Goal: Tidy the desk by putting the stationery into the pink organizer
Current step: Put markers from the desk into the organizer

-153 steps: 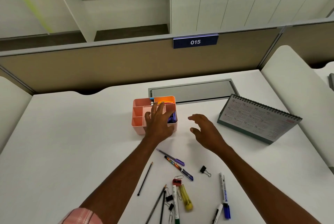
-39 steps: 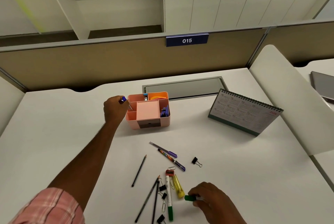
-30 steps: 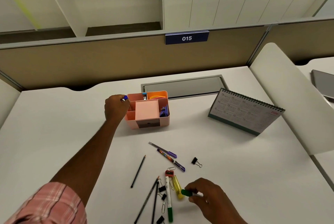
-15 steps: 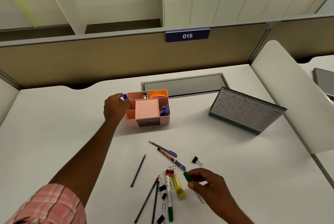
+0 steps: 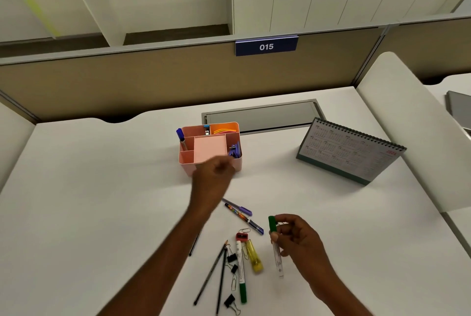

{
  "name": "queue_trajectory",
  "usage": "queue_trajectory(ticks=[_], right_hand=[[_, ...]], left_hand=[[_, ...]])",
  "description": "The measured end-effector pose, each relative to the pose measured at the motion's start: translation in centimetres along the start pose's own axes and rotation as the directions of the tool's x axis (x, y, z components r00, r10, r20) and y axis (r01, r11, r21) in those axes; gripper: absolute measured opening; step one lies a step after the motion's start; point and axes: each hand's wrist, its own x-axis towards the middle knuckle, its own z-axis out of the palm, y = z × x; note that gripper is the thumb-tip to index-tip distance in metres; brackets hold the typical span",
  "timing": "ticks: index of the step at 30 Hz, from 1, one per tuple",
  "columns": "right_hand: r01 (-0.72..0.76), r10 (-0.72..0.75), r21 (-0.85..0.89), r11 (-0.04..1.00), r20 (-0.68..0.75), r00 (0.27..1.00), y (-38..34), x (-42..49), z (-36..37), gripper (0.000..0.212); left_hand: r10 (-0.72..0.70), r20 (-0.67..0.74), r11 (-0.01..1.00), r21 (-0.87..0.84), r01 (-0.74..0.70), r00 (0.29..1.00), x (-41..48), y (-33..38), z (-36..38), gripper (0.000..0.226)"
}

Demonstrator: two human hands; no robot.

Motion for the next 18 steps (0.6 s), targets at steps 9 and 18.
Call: queue_trajectory(ticks=[9, 18], right_hand=[[0.088, -0.088, -0.009, 0.996, -0.010, 0.996, -1.7, -0.2, 0.3, 0.014], [0.155, -0.153, -0.074, 0.985, 0.033, 0.988, -1.7, -1.1, 1.3, 0.016]], left_hand=[[-0.132, 0.443, 0.986, -0.033, 0.163, 0.887, -8.4, -0.6, 1.7, 0.015], [-0.091, 0.364, 0.987, -0.092, 0.133, 0.927, -9.7, -1.0, 0.0, 0.014]])
